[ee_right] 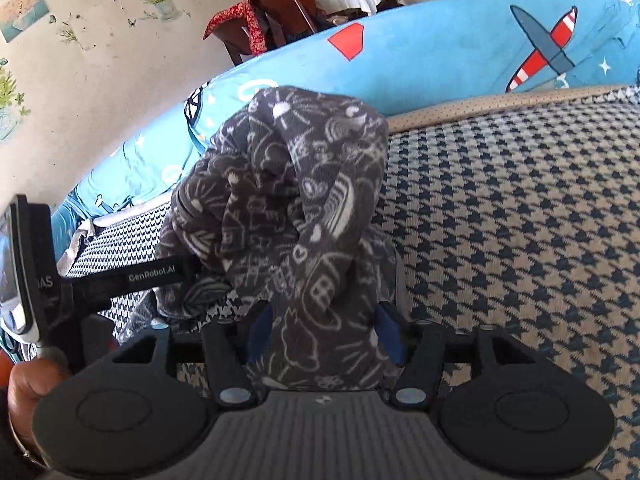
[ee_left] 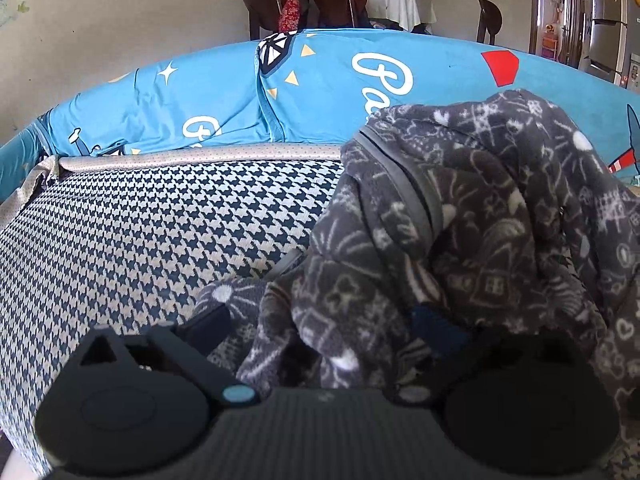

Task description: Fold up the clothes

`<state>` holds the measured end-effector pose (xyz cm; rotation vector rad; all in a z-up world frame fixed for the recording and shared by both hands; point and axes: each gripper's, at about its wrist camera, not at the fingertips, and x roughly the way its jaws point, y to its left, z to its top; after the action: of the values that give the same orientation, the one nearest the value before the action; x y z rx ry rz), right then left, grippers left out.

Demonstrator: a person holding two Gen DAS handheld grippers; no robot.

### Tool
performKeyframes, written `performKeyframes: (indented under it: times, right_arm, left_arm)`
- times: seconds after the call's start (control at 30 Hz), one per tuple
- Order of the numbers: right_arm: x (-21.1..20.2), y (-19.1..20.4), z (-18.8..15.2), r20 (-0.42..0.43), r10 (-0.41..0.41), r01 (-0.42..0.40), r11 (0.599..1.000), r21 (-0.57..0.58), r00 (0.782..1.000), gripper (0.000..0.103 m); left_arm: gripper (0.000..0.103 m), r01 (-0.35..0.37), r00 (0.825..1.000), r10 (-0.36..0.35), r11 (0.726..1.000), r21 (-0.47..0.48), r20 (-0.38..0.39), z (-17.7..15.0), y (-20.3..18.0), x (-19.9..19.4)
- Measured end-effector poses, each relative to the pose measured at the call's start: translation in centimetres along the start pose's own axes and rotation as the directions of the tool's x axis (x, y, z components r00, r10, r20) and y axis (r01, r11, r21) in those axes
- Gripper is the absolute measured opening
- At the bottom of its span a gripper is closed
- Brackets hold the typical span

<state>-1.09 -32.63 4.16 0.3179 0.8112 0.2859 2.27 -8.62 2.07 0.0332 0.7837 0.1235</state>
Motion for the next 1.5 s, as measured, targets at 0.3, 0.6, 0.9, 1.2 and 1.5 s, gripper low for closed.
performKeyframes:
  times: [0.3,0.6,0.9,1.2,1.5]
  right_arm:
    - [1.9,0.3,-0.6,-0.023,-0.038,0.038,0.999,-0.003,0.999,0.054]
    - [0.7,0.2,0.3,0.076,-0.072,0.073,0.997,-0.011,0.995,0.016]
    - [-1.4,-2.0,2.4,0.214,-0.144,0.129,0.988,0.085,0.966,0.015]
    - [-3.8,-2.6,5.0,0.376,-0.338,0.331,0.94,0.085,0.863,0.014]
    - [-3.6,-2.4,7.4,0.507,-0.522,0.557,0.825,0.098,0.686,0.014]
  left_arm:
    - [0.103,-0.001,1.0,0.001,1.0,0.017,0.001,-0.1,-0.6,-0.1]
    - [0.103,-0.005,1.0,0.005,1.0,0.011,0.003,0.0,-0.3,-0.1]
    - [0.103,-0.006,1.0,0.006,1.0,0.02,0.008,0.0,-0.4,-0.1]
    - [0.103,-0.014,1.0,0.014,1.0,0.027,0.01,-0.2,-0.4,0.1]
    - [0.103,-0.028,0.999,0.026,0.998,0.056,0.035,-0.2,-0.8,0.0]
